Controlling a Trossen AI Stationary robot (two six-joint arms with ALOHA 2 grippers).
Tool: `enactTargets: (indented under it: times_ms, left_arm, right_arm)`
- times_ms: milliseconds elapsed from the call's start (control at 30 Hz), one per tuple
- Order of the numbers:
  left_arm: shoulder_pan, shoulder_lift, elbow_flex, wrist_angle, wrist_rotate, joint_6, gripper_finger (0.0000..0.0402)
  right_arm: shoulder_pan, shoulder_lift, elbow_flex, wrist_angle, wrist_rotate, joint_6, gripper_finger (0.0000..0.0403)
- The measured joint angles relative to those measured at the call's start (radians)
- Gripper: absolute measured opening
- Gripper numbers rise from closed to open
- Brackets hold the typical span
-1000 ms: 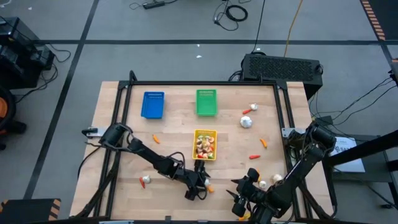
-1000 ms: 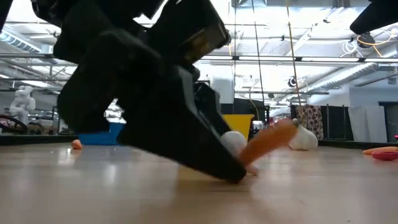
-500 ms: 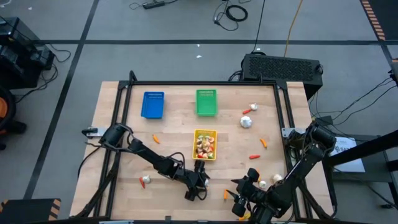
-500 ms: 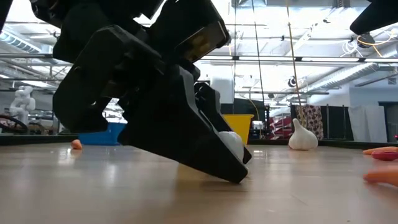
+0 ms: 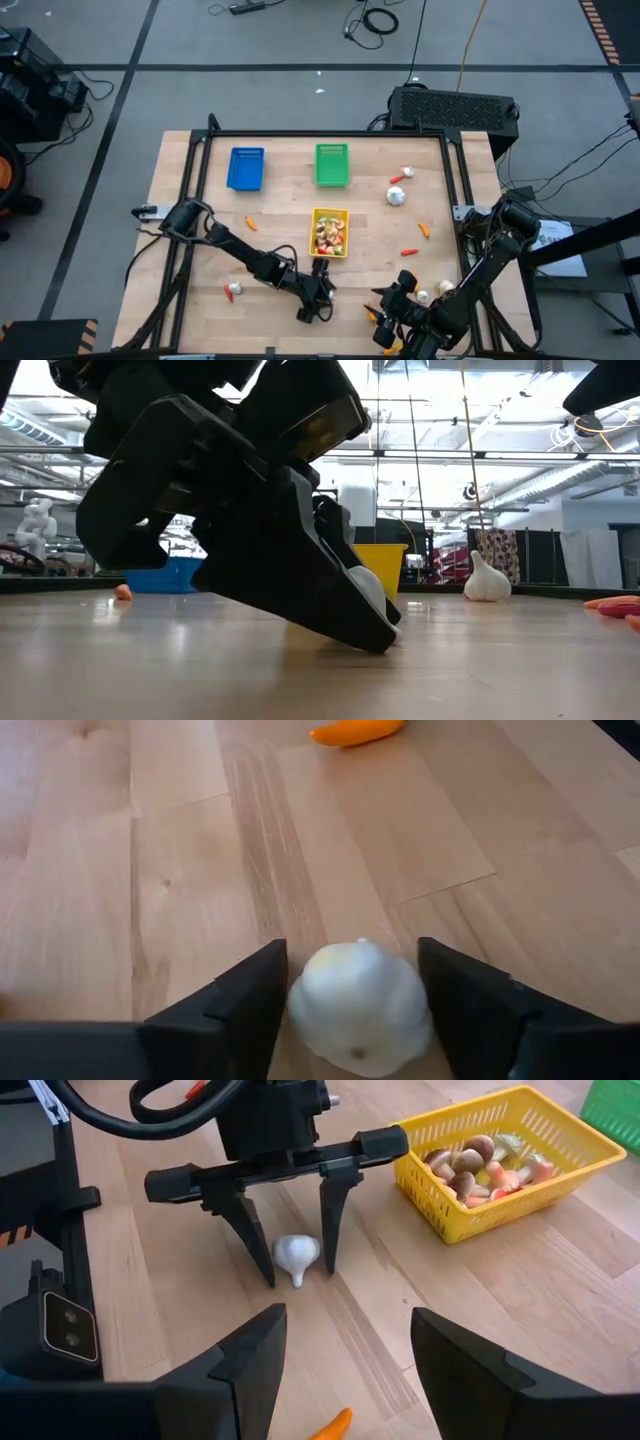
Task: Sort produce into baskets
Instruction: Put the white garlic into the blue bin
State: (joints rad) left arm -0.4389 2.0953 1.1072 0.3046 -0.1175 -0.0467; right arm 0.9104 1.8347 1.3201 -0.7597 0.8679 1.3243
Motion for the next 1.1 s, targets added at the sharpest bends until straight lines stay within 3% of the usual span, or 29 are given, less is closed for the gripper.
enactTargets:
  times_ms: [267,433,767,1000,1100]
  left_arm:
    - [0.000,0.000,0.006,-0.009,0.010,-0.001,0.0154]
    - [0.006,-0.046,0.013,-0.076,0.009,0.001,0.0145]
    - [0.081,-0.452,0.015,-0.491,-0.008,0.021,0.0145]
    - [0.242,-0.716,-0.063,-0.876,-0.265,0.062,0.0145]
    - [0.374,-0.818,-0.179,-0.923,-0.283,0.032,0.0145]
  right_arm:
    - [0.000,0.000,0.000,0.000,-0.001,0.000,0.0205]
    - [0.000,0.000,0.000,0.001,-0.001,0.000,0.0205]
    - [0.000,0.000,0.000,0.000,-0.001,0.000,0.0205]
    - [0.000,0.000,0.000,0.000,-0.001,0.000,0.0205]
    - [0.000,0.000,0.000,0.000,-0.001,0.000,0.0205]
